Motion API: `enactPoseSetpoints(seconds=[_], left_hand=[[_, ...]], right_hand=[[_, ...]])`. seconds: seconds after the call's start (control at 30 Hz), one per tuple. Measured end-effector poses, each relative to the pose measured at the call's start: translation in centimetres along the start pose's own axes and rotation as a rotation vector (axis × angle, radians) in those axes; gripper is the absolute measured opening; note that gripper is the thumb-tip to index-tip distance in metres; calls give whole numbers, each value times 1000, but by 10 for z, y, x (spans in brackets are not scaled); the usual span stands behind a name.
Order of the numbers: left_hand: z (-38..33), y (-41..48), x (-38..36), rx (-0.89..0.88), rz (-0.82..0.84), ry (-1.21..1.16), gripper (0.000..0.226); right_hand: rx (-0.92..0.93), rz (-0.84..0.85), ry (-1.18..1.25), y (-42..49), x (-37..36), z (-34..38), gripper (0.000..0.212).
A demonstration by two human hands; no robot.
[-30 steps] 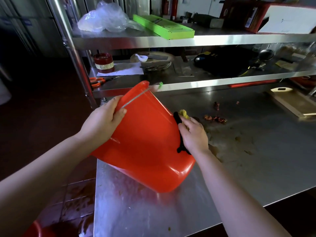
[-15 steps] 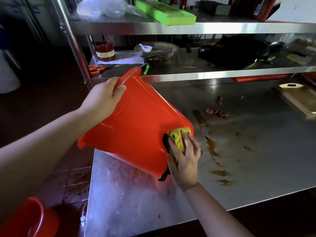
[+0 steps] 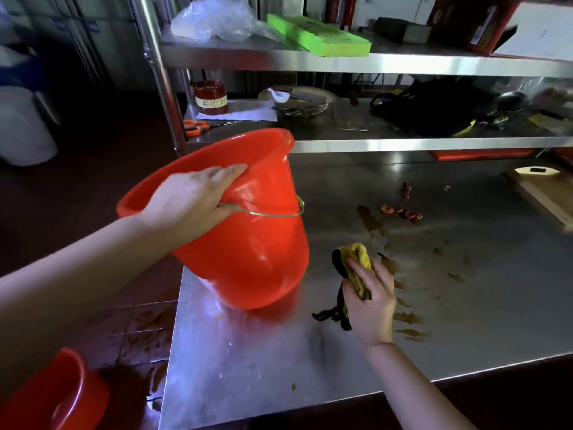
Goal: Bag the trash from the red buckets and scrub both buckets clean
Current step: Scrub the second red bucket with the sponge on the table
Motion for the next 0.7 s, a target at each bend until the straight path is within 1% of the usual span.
enactPoseSetpoints(seconds=[0.1, 0.2, 0.23, 0.27, 0.33, 0.4, 0.5, 0.53, 0.57, 0.6, 0.63, 0.7], left_hand=[[-19, -13, -10, -182, -59, 50, 56], [-31, -32, -28, -324, -47, 104, 53], [-33, -40, -33, -369, -35, 114, 56], [-33, -48, -38, -402, -21, 123, 63], [-34, -57, -42, -424, 6, 137, 76], [-30, -61, -34, -408, -46, 111, 78], [-36, -68, -18, -421, -130, 112, 78], [-45, -76, -13, -441, -148, 74, 76], [-55, -83, -8, -435, -140, -30, 70], [-65, -90, -4, -386, -102, -172, 62], [-74, -95, -4, -294, -37, -331, 56], [-85, -95, -20, -12, 196, -700, 52]], right_hand=[[20, -25, 37, -5, 2, 20, 39], [54, -47, 38, -12, 5, 46, 35], [72, -52, 38, -15, 6, 54, 34], [85, -50, 44, -17, 6, 62, 32], [106, -43, 58, -23, 5, 74, 29], [103, -52, 59, -31, 4, 85, 29], [95, -71, 59, -42, 4, 101, 37], [105, -75, 55, -46, 4, 106, 38], [123, -77, 53, -49, 4, 112, 37], [147, -77, 51, -52, 4, 119, 34], [171, -81, 47, -56, 5, 126, 31], [208, -105, 27, -62, 7, 138, 29]])
Point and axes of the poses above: each hand's wrist, its own y-axis towards the middle knuckle, its own x-axis out of the back of the hand, z = x × y, the point moved 5 cm from there along y, towards the middle knuckle, and after that the axes turned 4 degrees about z, right-handed, at the moved point
